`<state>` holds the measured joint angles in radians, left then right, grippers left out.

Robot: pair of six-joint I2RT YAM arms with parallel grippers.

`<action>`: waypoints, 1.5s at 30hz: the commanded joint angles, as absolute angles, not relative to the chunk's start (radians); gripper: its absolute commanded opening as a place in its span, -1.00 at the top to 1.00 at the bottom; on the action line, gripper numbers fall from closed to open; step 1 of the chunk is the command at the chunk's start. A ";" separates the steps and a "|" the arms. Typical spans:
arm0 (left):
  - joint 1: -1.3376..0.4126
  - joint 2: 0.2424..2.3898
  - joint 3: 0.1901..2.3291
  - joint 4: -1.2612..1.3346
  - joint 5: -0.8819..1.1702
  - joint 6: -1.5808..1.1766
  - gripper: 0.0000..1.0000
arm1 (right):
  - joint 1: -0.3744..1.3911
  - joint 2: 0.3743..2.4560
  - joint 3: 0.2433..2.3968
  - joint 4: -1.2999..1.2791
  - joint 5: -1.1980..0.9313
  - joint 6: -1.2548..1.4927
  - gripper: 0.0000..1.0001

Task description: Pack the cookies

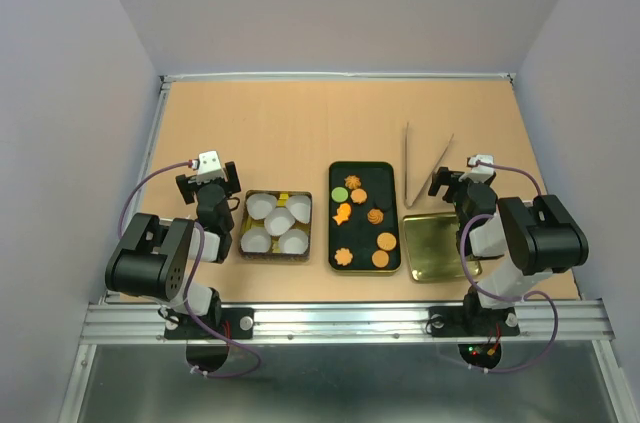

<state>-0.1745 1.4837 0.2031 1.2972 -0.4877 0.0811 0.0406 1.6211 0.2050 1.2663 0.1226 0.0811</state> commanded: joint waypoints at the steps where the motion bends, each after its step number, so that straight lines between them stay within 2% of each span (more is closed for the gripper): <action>1: -0.173 1.479 0.196 1.681 -0.503 0.095 -0.97 | 0.041 1.608 0.218 1.342 0.121 0.060 -1.00; 7: -0.173 1.480 0.198 1.680 -0.505 0.097 -0.97 | 0.040 1.609 0.219 1.342 0.120 0.064 -1.00; 14: -0.138 1.468 0.219 1.622 -0.457 0.062 -0.97 | 0.040 1.582 0.222 1.338 0.270 0.109 -1.00; 17: -0.089 1.460 0.227 1.588 -0.390 0.026 -0.97 | 0.040 1.470 0.259 1.196 0.324 0.129 -1.00; 21: -0.089 1.457 0.224 1.589 -0.428 0.017 -0.97 | 0.040 1.326 0.429 0.775 0.400 0.198 -1.00; 25: -0.101 1.444 0.224 1.577 -0.457 0.015 -0.97 | 0.040 1.203 0.586 0.585 0.226 0.296 -1.00; 26: -0.104 1.443 0.222 1.580 -0.460 0.015 -0.97 | 0.041 1.187 0.607 0.581 0.136 0.378 -1.00; 28: -0.115 1.434 0.222 1.574 -0.453 0.038 -0.97 | 0.040 1.157 0.607 0.543 0.097 0.542 -1.00; 31: -0.123 1.414 0.200 1.607 -0.451 0.044 -0.97 | 0.040 1.176 0.685 0.413 -0.030 0.610 -1.00; 32: -0.130 1.408 0.190 1.627 -0.474 0.057 -0.97 | 0.043 1.239 0.734 0.317 -0.066 0.620 -1.00; 33: -0.168 1.382 0.190 1.652 -0.570 0.083 -0.97 | 0.044 1.280 0.850 0.229 -0.112 0.615 -1.00; 34: -0.173 1.323 0.259 1.417 -0.628 0.040 -0.97 | 0.069 1.329 0.903 0.078 -0.148 0.570 -1.00; 35: -0.172 1.210 0.306 1.262 -0.637 0.006 -0.97 | 0.102 1.389 0.954 0.004 -0.050 0.554 -1.00; 36: -0.172 1.177 0.351 1.228 -0.649 0.003 -0.97 | 0.167 1.406 1.004 -0.132 0.010 0.519 -1.00; 38: -0.169 1.085 0.388 1.198 -0.566 -0.070 -0.97 | 0.221 1.414 1.014 -0.188 0.171 0.511 -1.00; 40: -0.166 1.007 0.484 1.006 -0.468 -0.133 -0.97 | 0.242 1.427 1.015 -0.256 0.178 0.521 -1.00; 42: -0.166 0.989 0.584 0.794 -0.456 -0.155 -0.97 | 0.245 1.443 1.012 -0.310 0.199 0.531 -1.00; 45: -0.166 0.983 0.629 0.703 -0.529 -0.216 -0.97 | 0.253 1.453 1.000 -0.337 0.239 0.532 -1.00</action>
<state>-0.1680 0.9913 0.5751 0.9405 -0.4992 -0.1146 0.2630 1.4502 0.9676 -0.2008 0.1326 0.5247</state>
